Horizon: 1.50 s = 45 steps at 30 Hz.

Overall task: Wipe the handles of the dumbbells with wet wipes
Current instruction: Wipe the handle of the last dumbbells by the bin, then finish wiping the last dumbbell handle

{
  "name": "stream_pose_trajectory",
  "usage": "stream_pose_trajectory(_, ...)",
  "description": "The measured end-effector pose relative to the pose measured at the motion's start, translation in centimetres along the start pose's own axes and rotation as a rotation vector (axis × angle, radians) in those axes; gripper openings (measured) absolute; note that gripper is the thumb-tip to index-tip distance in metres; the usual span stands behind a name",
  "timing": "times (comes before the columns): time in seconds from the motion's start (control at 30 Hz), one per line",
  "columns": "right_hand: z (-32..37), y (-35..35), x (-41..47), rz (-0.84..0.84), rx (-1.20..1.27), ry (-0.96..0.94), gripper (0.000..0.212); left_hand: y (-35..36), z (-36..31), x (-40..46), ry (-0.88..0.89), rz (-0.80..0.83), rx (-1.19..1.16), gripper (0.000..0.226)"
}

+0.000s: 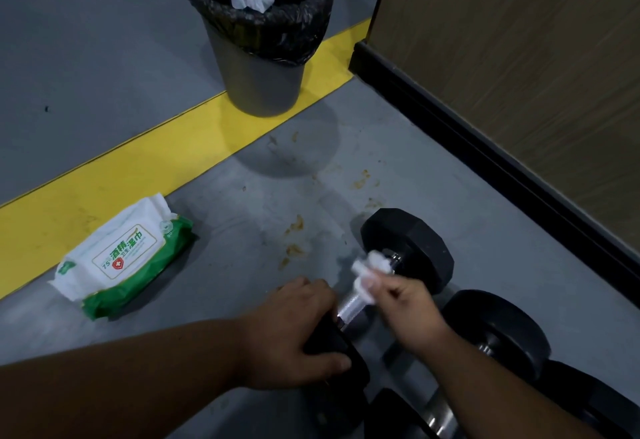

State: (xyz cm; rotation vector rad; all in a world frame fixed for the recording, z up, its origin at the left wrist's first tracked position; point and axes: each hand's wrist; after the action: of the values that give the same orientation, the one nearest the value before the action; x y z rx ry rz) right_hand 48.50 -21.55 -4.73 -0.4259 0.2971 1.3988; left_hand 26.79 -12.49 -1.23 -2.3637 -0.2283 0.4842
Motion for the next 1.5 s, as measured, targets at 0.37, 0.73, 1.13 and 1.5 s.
stream_pose_trajectory(0.37,-0.6,2.1,-1.2,0.231,-0.112,0.036,0.023,-0.1,2.4,-0.2,-0.313,0.06,-0.659,0.08)
stream_pose_trajectory(0.73,-1.1,3.0,-1.9,0.161,-0.064,0.053,0.03,0.1,1.4,-0.2,-0.346,0.042,-0.584,0.078)
stream_pose_trajectory(1.13,-1.1,2.5,-4.2,-0.052,-0.035,0.048,0.026,2.4,-2.1,0.5,-0.41,0.026,-0.171,0.087)
stream_pose_trajectory(1.5,0.1,0.3,-3.0,-0.232,-0.033,0.025,0.023,2.4,-2.4,-0.1,-0.371,0.017,-0.198,0.092)
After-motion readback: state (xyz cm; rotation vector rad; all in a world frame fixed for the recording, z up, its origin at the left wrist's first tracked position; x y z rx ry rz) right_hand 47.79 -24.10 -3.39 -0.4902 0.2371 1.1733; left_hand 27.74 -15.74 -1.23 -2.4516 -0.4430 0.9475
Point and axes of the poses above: each hand's wrist, its own x-axis towards the middle knuckle, its own y-axis out of the palm, z = x × y, and after that the axes turned 6 degrees about z, right-handed
